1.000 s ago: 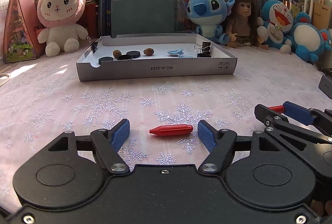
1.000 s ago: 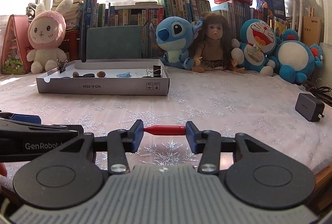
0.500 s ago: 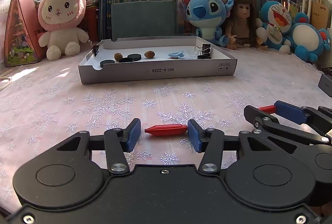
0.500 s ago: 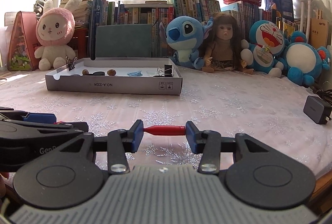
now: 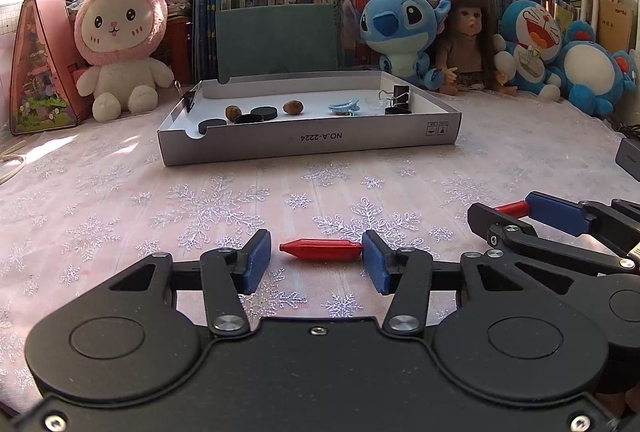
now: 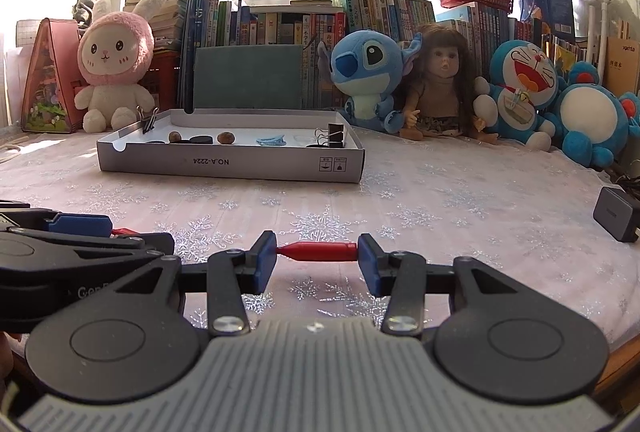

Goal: Organize rigid objects
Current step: 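Carry the red crayon with the left tool while the right tool carries its crayon toward the tray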

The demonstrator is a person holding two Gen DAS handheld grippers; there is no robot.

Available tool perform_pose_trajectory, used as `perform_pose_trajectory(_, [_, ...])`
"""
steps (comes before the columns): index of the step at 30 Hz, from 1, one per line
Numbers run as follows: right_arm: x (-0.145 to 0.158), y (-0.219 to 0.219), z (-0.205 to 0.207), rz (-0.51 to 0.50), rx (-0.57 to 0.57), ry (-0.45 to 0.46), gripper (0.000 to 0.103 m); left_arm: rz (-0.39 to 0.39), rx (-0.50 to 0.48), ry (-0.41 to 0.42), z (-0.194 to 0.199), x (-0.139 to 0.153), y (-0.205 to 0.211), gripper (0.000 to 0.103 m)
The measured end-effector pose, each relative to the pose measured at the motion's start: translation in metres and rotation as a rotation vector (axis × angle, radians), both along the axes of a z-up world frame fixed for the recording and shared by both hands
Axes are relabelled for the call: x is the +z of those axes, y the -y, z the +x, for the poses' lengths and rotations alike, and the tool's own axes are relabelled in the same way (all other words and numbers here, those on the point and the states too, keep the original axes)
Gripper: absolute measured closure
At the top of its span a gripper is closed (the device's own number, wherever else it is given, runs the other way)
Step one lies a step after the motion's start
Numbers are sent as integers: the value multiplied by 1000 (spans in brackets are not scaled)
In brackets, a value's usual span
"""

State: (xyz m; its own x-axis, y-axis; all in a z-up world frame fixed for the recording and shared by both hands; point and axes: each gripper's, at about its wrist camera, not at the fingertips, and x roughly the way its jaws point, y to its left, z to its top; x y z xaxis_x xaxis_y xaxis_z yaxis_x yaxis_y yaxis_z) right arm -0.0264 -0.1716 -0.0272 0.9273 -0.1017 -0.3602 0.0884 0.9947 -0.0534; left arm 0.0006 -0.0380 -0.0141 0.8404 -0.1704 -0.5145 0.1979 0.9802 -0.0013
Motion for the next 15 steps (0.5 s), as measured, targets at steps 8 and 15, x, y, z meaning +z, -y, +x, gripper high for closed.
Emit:
perform_pose_trajectory(8, [0,-1,2,8,5,-6,52,-8,-2,0,-1,-1,-1,61])
perform_pose_trajectory(15, [0,-3,3,19,8,-10,51,-8,1,-1,0,0,-1,61])
